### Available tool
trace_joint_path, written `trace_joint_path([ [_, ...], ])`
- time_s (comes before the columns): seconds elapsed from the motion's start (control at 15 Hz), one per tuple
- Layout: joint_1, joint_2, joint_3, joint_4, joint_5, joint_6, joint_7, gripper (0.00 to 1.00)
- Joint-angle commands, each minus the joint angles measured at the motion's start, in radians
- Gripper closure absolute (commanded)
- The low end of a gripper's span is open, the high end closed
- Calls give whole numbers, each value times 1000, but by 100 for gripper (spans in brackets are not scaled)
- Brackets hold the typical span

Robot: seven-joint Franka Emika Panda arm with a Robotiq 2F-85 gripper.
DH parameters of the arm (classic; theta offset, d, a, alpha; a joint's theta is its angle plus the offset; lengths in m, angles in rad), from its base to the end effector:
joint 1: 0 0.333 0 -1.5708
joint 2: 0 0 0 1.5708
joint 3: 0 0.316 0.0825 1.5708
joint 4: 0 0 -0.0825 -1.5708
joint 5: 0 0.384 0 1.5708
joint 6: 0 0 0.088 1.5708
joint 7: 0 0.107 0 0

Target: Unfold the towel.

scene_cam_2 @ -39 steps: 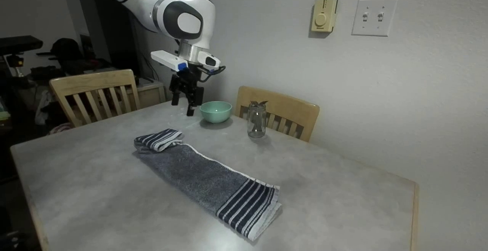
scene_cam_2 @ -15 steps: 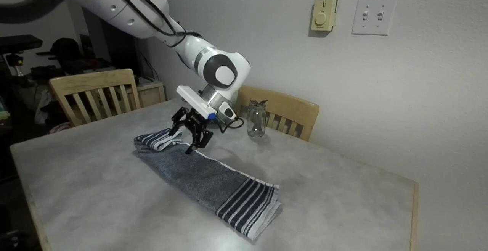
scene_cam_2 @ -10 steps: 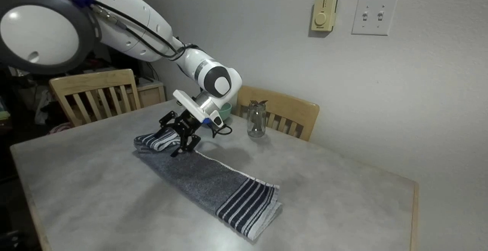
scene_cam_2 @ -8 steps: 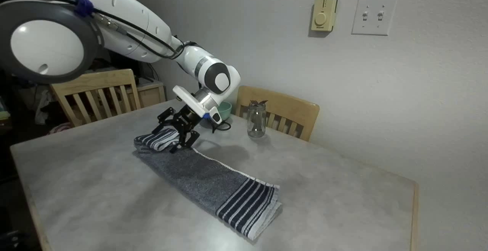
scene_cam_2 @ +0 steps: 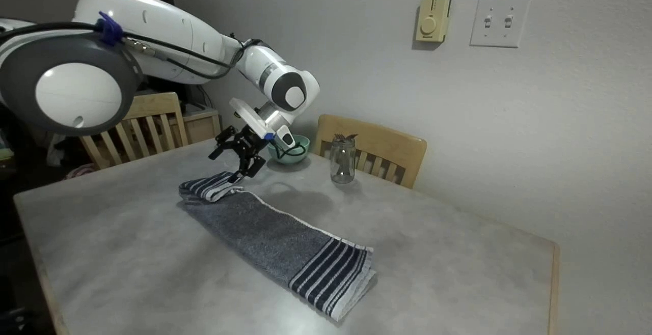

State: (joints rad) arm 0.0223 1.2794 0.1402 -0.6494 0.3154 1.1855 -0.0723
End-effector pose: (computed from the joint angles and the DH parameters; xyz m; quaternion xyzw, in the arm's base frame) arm 0.7047 0.1086 0.1643 -0.9042 -0.0876 0.3554 0.2201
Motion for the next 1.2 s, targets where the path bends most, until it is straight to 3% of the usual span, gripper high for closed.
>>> trace_joint_path([
  [0.0,-1,34,0,31,48,170,75,0],
  [0.07,-1,16,0,6,28,105,41,0],
  [0.2,0,21,0,6,31,157,55,0],
  [1.13,-6,16,0,-38,51,200,151,0],
])
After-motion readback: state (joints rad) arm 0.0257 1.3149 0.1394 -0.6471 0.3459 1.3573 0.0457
